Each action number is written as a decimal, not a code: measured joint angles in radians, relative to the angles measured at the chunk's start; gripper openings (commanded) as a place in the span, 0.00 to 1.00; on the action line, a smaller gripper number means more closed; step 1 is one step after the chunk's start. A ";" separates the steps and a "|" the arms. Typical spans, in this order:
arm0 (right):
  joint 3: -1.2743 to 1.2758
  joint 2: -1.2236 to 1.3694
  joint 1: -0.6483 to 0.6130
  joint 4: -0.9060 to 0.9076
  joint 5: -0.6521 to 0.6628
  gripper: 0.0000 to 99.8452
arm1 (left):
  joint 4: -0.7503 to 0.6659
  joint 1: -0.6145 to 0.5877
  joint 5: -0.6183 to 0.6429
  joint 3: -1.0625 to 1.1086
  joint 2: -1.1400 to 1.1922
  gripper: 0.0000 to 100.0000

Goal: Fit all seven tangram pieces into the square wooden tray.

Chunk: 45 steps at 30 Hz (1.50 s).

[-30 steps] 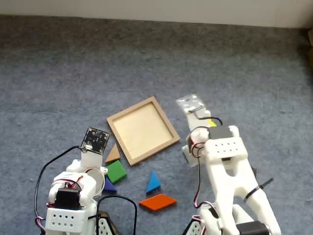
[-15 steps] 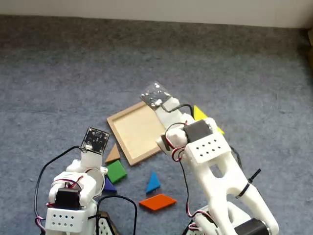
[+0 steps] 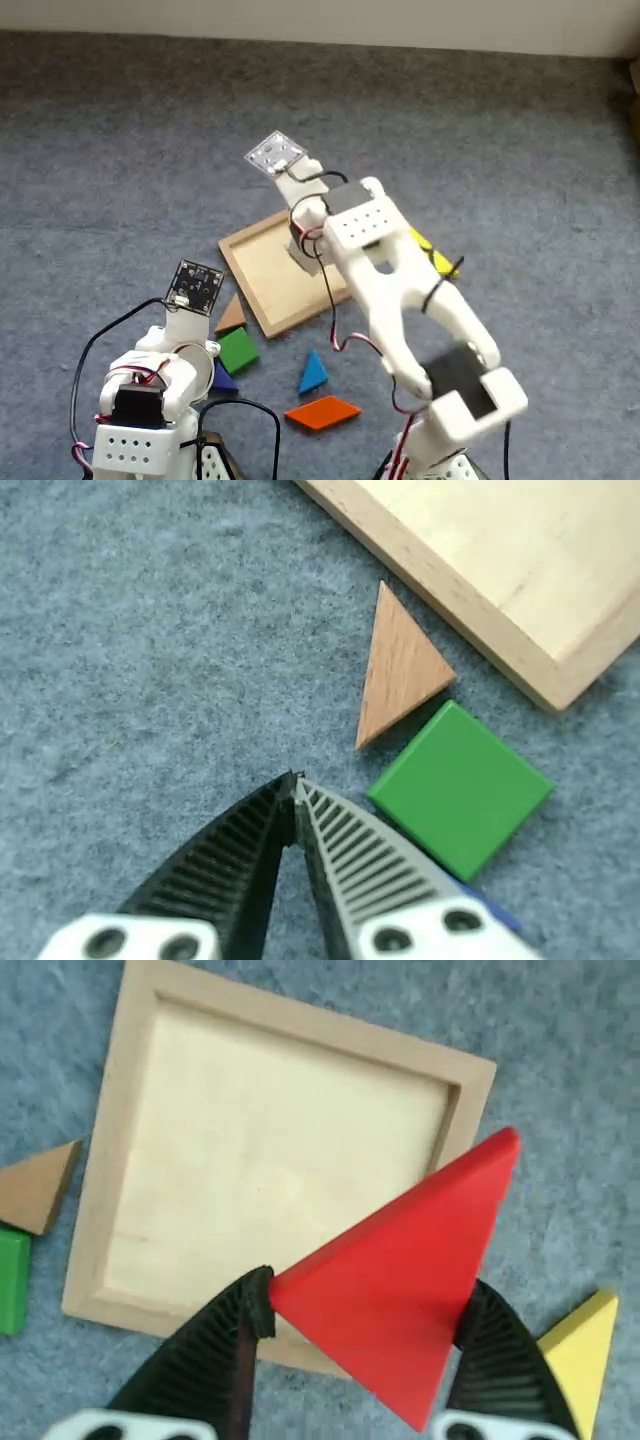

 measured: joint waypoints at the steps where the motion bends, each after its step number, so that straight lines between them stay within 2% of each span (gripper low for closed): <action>1: -0.025 0.032 -0.002 0.000 -0.005 0.17 | 0.000 0.000 0.000 0.000 0.000 0.00; 5: -0.109 0.135 -0.002 0.000 -0.074 0.17 | 0.000 0.000 0.000 0.000 0.000 0.00; 15: -0.147 0.250 -0.043 0.005 -0.091 0.18 | 0.000 0.000 0.000 0.000 0.000 0.00; 22: -0.147 0.252 -0.052 0.005 -0.094 0.33 | 0.000 0.000 0.000 0.000 0.000 0.00; 29: -0.147 0.252 -0.052 0.017 -0.092 0.33 | 0.000 0.000 0.000 0.000 0.000 0.00; 33: -0.195 0.252 -0.052 0.095 -0.092 0.33 | 0.000 0.000 0.000 0.000 0.000 0.00; 36: -0.265 0.252 -0.052 0.183 -0.092 0.28 | 0.000 0.000 0.000 0.000 0.000 0.00; 41: -0.364 0.252 -0.023 0.275 -0.092 0.10 | 0.000 0.000 0.000 0.000 0.000 0.00; 45: -0.431 0.252 0.032 0.342 -0.092 0.07 | 0.000 0.000 0.000 0.000 0.000 0.00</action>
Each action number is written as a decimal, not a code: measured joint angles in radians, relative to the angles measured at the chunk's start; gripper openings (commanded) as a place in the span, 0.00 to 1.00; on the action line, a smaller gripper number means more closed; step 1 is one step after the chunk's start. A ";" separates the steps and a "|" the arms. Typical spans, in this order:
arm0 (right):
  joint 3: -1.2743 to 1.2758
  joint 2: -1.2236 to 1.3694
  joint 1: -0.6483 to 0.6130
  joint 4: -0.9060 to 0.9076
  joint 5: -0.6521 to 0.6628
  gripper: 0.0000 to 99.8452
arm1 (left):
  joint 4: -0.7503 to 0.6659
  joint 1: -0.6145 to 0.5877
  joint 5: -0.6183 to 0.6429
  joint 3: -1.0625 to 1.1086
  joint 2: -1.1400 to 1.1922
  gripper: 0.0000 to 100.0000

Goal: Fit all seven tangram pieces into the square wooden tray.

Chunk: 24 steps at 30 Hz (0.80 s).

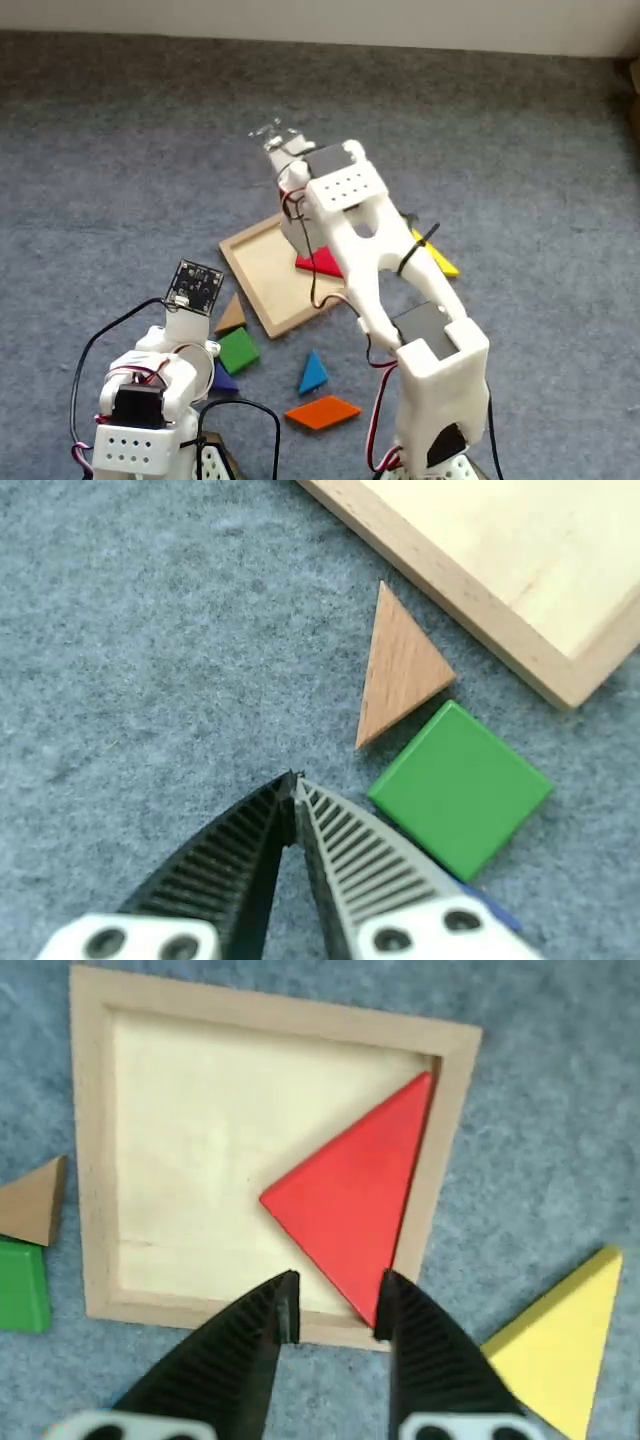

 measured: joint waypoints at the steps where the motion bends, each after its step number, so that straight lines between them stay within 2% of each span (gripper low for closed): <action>1: -0.017 0.000 0.014 0.025 0.000 0.07 | 0.000 0.000 0.000 0.000 0.000 0.00; 10: -0.170 0.000 0.195 0.207 0.003 0.07 | 0.000 0.000 0.000 0.000 0.000 0.00; 17: -0.176 0.000 0.293 0.233 0.137 0.08 | 0.000 0.000 0.000 0.000 0.000 0.00; 24: -0.101 0.000 0.359 0.230 0.249 0.19 | 0.000 0.000 0.000 0.000 0.000 0.00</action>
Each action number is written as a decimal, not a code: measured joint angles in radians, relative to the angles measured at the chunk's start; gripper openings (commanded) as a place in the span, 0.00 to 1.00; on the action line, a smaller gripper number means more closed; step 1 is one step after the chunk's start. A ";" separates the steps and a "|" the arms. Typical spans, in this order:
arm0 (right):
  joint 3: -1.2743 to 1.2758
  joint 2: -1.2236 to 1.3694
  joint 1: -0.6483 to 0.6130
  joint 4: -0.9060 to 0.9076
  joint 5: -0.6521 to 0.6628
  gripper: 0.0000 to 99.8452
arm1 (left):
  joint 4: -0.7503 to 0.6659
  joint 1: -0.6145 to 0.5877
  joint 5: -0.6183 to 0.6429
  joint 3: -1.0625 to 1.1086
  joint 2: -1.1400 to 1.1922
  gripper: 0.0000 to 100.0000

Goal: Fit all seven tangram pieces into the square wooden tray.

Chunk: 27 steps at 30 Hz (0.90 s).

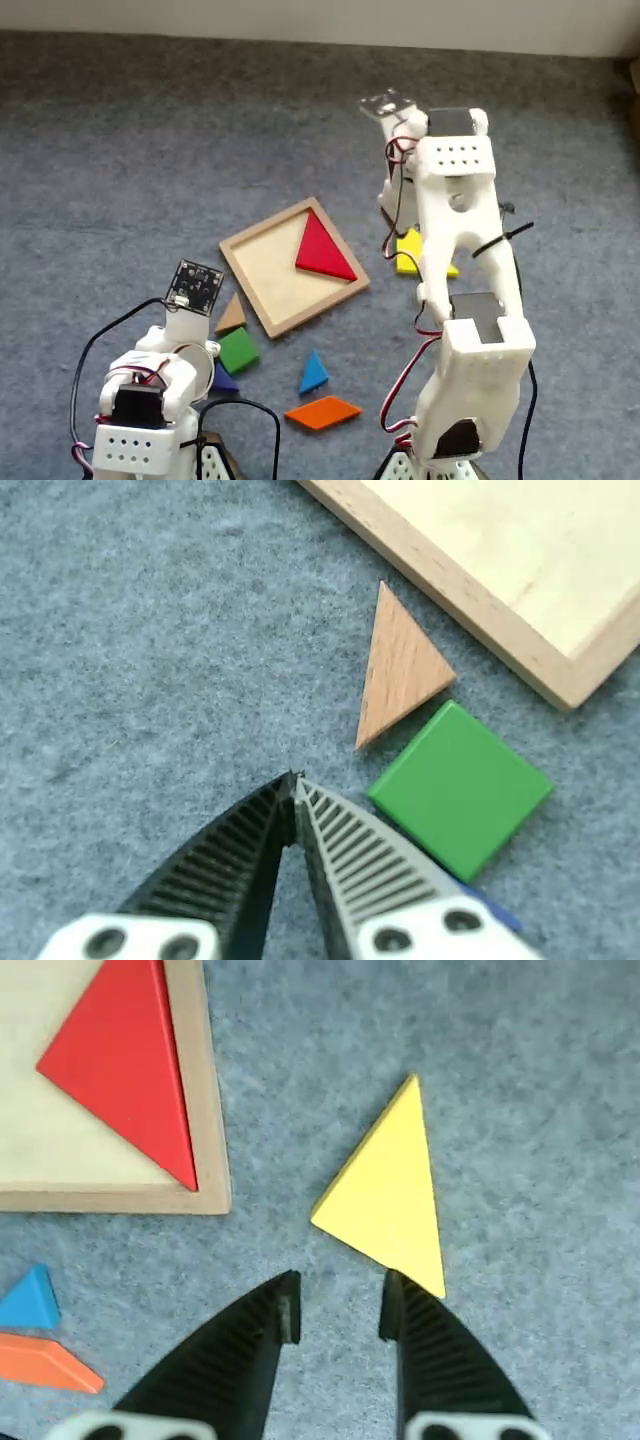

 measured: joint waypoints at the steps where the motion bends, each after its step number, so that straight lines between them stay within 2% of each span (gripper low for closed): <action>1: 0.021 0.000 -0.003 -0.008 0.015 0.19 | 0.000 0.000 0.000 0.000 0.000 0.00; 9: 0.244 0.000 0.008 -0.203 0.097 0.19 | 0.000 0.000 0.000 0.000 0.000 0.00; 15: 0.296 0.000 0.026 -0.324 0.097 0.34 | 0.000 0.000 0.000 0.000 0.000 0.00; 27: 0.282 0.141 0.057 -0.350 0.101 0.36 | 0.000 0.000 0.000 0.000 0.000 0.00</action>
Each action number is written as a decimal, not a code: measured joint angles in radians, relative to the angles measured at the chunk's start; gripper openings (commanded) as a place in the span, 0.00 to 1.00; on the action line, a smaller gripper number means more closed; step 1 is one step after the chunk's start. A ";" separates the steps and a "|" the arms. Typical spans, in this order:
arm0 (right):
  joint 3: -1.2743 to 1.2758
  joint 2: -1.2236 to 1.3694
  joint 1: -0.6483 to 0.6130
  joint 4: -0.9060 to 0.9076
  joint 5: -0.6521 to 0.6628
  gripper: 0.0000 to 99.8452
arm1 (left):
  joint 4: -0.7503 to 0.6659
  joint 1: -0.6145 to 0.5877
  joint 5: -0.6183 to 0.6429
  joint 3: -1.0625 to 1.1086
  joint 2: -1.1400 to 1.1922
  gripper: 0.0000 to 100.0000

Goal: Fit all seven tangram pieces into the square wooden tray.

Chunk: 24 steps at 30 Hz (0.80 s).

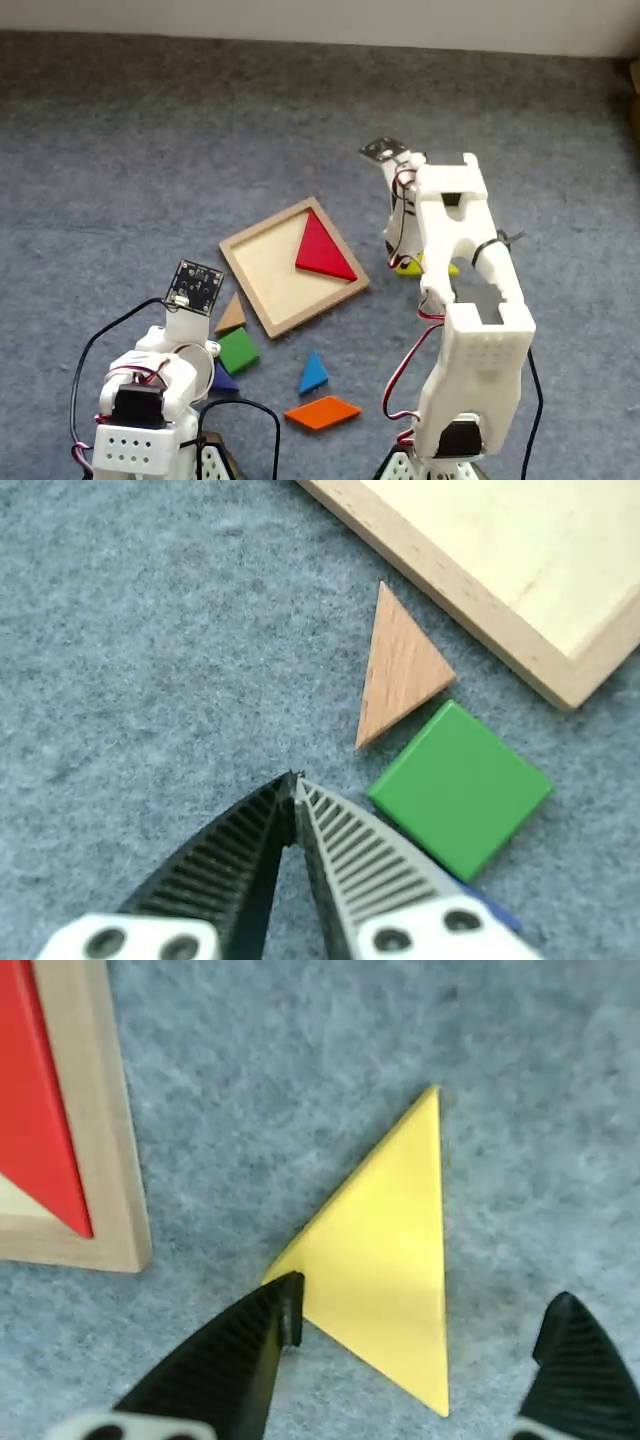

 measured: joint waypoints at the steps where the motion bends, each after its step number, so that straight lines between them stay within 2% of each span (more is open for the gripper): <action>1: 0.000 0.002 0.000 0.000 0.000 0.36 | 0.000 0.000 0.000 0.000 0.000 0.00; 11: 0.012 0.005 -0.043 0.058 0.000 0.36 | 0.000 0.000 0.000 0.000 0.000 0.00; 24: 0.012 0.020 -0.044 0.021 -0.002 0.36 | 0.000 0.000 0.000 0.000 0.000 0.00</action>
